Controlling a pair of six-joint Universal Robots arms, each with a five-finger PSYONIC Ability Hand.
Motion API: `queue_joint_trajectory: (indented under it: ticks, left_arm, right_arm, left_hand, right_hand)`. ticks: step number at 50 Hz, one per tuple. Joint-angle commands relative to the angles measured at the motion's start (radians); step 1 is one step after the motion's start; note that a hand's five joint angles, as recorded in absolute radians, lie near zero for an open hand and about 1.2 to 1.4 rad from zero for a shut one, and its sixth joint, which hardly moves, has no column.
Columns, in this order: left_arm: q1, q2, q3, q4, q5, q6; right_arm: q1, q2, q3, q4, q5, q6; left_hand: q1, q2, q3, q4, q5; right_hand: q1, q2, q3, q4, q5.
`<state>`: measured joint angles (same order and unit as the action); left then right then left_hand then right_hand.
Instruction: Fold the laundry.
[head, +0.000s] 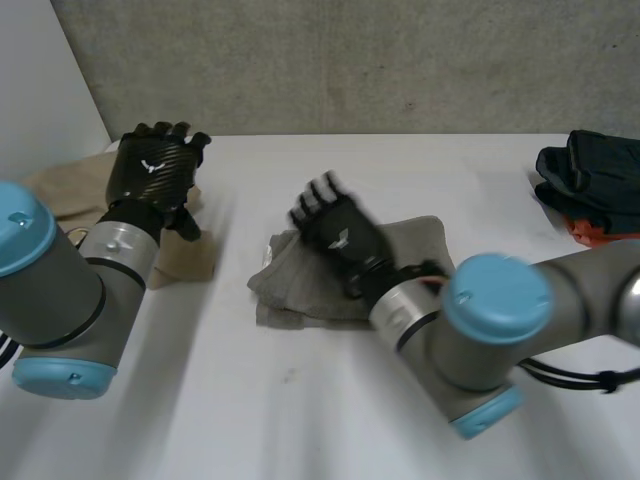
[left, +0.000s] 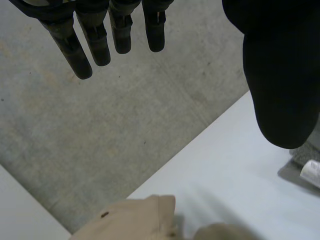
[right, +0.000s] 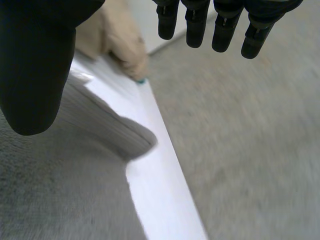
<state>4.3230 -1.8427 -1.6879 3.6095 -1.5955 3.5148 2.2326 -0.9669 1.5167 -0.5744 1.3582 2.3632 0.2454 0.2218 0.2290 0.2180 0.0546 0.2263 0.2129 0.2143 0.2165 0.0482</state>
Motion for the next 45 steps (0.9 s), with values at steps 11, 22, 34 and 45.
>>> queue_joint_trajectory:
  ticks: [11, 22, 34, 45]
  left_arm:
    - [-0.250, -0.269, 0.174, 0.006, 0.023, 0.015]
    - [-0.269, -0.385, 0.295, -0.012, -0.037, 0.013]
    - [-0.241, -0.256, 0.185, -0.017, -0.109, 0.015]
    - [-0.152, -0.122, 0.059, -0.015, -0.121, 0.009]
  right_arm:
    - [-0.245, -0.122, 0.154, 0.254, 0.041, 0.328]
    - [-0.314, -0.050, 0.151, 0.255, 0.087, 0.226]
    - [-0.341, -0.107, 0.134, 0.234, 0.211, -0.063]
    - [-0.041, -0.101, 0.091, -0.060, 0.015, -0.306]
  left_hand:
    - [-0.050, -0.026, -0.033, -0.022, -0.033]
    - [-0.035, -0.011, -0.018, -0.007, -0.019]
    - [-0.044, -0.020, -0.027, -0.016, -0.027]
    - [-0.047, -0.023, -0.030, -0.019, -0.030]
  right_hand:
    - [0.093, 0.106, 0.105, 0.102, 0.096]
    - [0.770, 0.783, 0.782, 0.780, 0.773]
    - [1.170, 1.183, 1.182, 1.180, 1.174]
    - [1.170, 1.183, 1.182, 1.180, 1.174]
